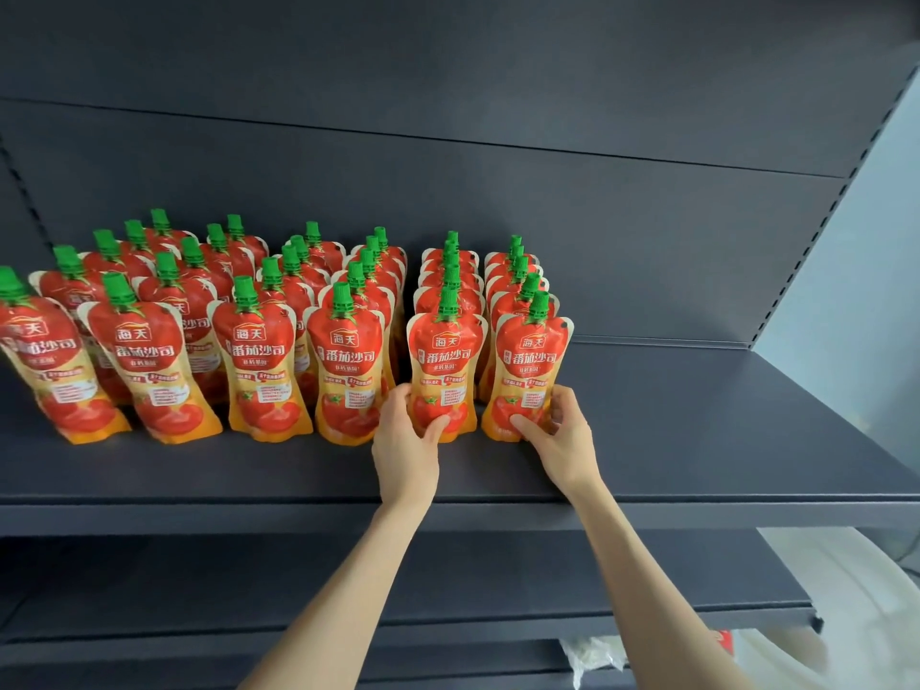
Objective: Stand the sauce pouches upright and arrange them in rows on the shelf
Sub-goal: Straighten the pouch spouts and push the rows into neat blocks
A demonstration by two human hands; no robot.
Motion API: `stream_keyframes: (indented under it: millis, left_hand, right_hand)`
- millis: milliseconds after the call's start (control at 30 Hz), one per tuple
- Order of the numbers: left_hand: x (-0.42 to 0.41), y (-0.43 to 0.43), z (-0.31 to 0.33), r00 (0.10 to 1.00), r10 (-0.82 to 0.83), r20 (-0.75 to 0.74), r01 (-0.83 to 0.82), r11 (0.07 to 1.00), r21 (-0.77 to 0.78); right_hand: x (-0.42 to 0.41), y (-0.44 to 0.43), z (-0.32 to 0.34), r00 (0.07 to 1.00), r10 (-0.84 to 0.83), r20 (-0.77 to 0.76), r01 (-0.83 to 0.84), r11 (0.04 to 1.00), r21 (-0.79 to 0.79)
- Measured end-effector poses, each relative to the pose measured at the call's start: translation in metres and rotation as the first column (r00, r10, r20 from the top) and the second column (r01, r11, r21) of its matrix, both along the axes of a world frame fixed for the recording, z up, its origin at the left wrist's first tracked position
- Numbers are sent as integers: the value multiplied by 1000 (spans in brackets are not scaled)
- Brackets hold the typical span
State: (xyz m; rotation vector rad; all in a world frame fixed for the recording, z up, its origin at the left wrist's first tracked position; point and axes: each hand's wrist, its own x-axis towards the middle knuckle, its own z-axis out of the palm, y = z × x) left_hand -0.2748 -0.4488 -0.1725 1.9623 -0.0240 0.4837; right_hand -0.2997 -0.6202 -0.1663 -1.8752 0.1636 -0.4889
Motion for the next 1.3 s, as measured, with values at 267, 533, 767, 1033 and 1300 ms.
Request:
stream_keyframes:
  millis: [267, 533, 767, 1033, 1300]
  left_hand:
    - [2, 0, -3, 1000, -12, 0, 12, 1000, -6]
    - [4, 0, -5, 1000, -23, -3, 23, 1000, -10]
    - [4, 0, -5, 999, -42, -1, 42, 999, -15]
    - [4, 0, -5, 998, -57, -14, 57, 998, -28]
    - [5, 0, -6, 998, -57, -24, 57, 998, -37]
  right_hand:
    - [0, -1, 0, 1000, 7, -10, -7, 1000, -22]
    - [-1, -1, 0, 1000, -7, -9, 7, 1000, -30]
    - [-2, 0, 2, 1000, -15, -13, 14, 999, -46]
    - [-3, 1, 3, 1000, -14, -22, 13, 999, -39]
    - [-3, 1, 3, 1000, -13, -21, 13, 999, -44]
